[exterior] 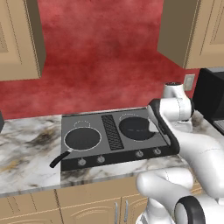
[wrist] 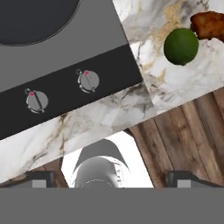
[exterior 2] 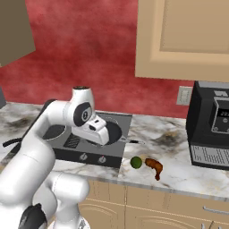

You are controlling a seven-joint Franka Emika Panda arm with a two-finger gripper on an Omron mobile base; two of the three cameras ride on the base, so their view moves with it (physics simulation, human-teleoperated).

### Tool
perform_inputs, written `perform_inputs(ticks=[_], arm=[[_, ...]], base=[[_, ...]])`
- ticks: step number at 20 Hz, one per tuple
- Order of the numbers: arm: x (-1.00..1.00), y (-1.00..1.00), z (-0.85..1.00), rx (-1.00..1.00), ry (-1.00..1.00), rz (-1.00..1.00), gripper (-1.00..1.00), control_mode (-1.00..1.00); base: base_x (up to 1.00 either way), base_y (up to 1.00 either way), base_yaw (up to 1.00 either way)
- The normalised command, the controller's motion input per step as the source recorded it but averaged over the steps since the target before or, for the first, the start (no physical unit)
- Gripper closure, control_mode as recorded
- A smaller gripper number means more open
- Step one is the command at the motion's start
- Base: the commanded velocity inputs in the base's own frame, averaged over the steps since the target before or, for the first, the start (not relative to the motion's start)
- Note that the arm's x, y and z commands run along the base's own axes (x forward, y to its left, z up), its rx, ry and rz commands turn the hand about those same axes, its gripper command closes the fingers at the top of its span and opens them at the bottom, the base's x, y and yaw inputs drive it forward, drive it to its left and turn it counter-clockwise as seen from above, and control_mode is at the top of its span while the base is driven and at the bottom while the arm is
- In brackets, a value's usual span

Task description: Place both pans onto different burners. Then place the lime and the chicken drumstick on different pans.

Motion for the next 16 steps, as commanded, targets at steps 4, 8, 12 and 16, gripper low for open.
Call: perform_inputs(ticks=[4, 8, 12, 16], arm=[[0.00, -0.73, 0.00, 0.00, -0.12, 0.16, -1.00, -1.00], [0.00, -0.64, 0.00, 0.00, -0.10, 0.15, -1.00, -1.00], [0.00, -0.63, 0.00, 0.00, -0.07, 0.15, -1.00, -1.00], [0.02, -0.53, 0.00, 0.00, -0.04, 0.13, -1.00, -1.00]], base=[[0.00, 0.00, 0.00], [0.00, 0.00, 0.00], [0.00, 0.00, 0.00], [0.00, 0.00, 0.00]])
